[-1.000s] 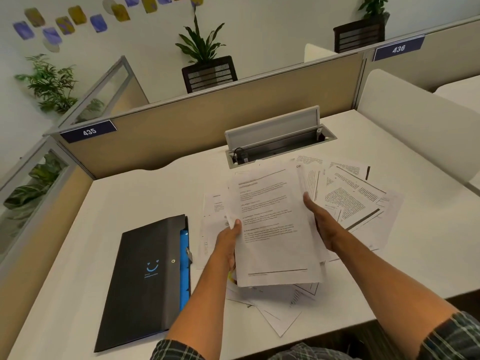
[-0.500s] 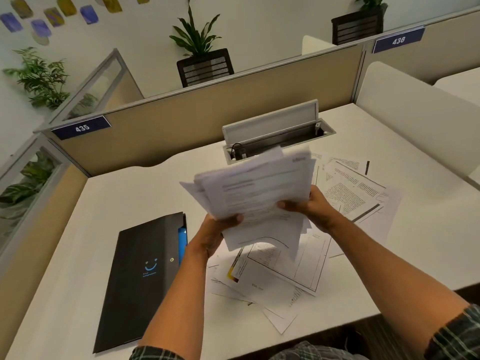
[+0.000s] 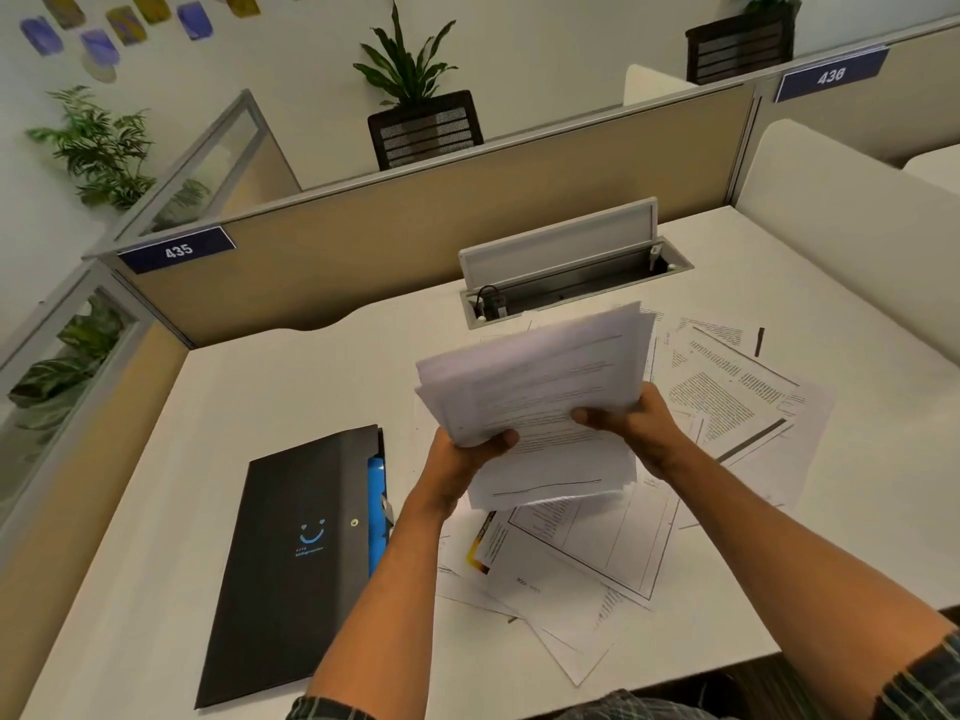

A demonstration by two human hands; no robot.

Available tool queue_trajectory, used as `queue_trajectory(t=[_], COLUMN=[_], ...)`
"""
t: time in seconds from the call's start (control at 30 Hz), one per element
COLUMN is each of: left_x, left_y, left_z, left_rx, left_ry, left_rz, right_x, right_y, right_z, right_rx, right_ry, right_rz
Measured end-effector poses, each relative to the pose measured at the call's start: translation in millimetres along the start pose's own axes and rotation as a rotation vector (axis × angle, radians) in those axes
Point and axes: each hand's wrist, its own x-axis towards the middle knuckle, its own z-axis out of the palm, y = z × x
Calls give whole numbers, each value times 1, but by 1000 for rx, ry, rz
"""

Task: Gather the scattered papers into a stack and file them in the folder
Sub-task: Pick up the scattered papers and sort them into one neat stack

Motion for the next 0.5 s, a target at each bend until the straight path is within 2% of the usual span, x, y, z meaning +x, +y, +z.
queue_trajectory(t=[0.23, 0.4, 0.5], left_x=[0, 3, 9], left_y=[-32, -40, -43], left_z=[-7, -12, -17], left_rx=[29, 27, 35], left_ry=[91, 127, 168], left_rz=[-152, -181, -182], right_x=[11, 13, 34], right_y=[17, 31, 26], right_z=[2, 0, 2], right_rx=[20, -42, -140], right_ry=[5, -50, 50], right_rz=[78, 163, 205])
